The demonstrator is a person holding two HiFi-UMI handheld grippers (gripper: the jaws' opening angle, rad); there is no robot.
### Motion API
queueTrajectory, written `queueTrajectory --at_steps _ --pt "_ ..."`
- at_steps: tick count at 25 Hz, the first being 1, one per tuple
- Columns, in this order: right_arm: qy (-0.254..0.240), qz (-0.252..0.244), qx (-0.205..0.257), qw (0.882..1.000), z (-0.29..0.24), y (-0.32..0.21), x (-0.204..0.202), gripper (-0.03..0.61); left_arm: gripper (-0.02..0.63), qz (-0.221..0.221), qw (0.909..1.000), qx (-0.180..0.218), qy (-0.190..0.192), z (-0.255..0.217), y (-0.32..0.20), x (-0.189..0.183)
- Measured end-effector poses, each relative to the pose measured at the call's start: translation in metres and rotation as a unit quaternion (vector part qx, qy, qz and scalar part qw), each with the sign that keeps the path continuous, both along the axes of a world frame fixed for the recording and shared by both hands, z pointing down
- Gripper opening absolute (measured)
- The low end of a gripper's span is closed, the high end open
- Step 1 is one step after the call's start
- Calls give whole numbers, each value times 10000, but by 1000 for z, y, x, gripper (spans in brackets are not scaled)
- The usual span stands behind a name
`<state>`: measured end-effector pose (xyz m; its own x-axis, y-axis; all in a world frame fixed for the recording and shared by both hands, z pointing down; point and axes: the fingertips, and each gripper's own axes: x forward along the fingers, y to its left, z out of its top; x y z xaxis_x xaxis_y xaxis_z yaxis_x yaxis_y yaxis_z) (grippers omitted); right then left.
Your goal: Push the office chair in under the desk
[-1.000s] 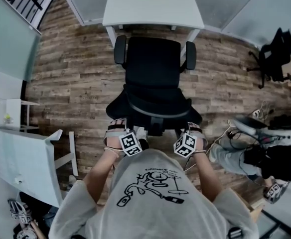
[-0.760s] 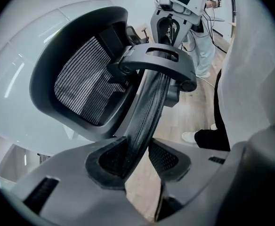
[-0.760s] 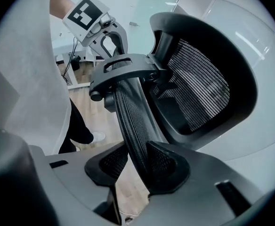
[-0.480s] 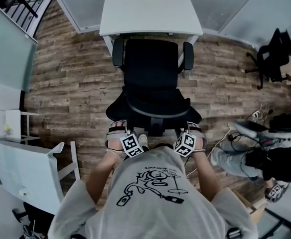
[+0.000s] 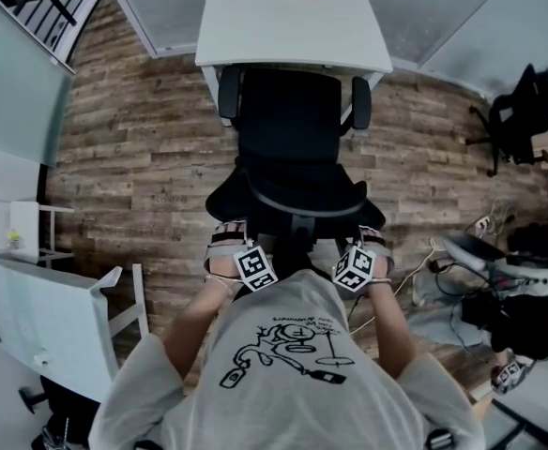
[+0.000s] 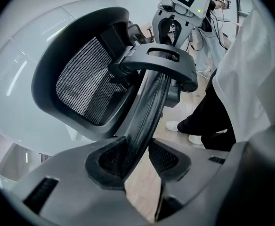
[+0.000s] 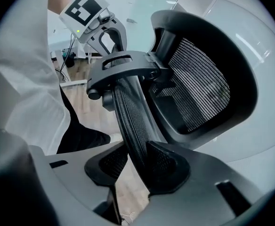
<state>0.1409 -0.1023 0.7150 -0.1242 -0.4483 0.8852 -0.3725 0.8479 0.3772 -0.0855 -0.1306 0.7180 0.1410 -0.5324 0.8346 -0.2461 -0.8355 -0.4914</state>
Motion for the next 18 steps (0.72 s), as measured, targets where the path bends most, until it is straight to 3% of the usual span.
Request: queueTrajectory --at_steps 18 --pt "-54 -128 98 9999 -1 -73 8 153 147 -160 9998 -20 -94 -1 -64 7"
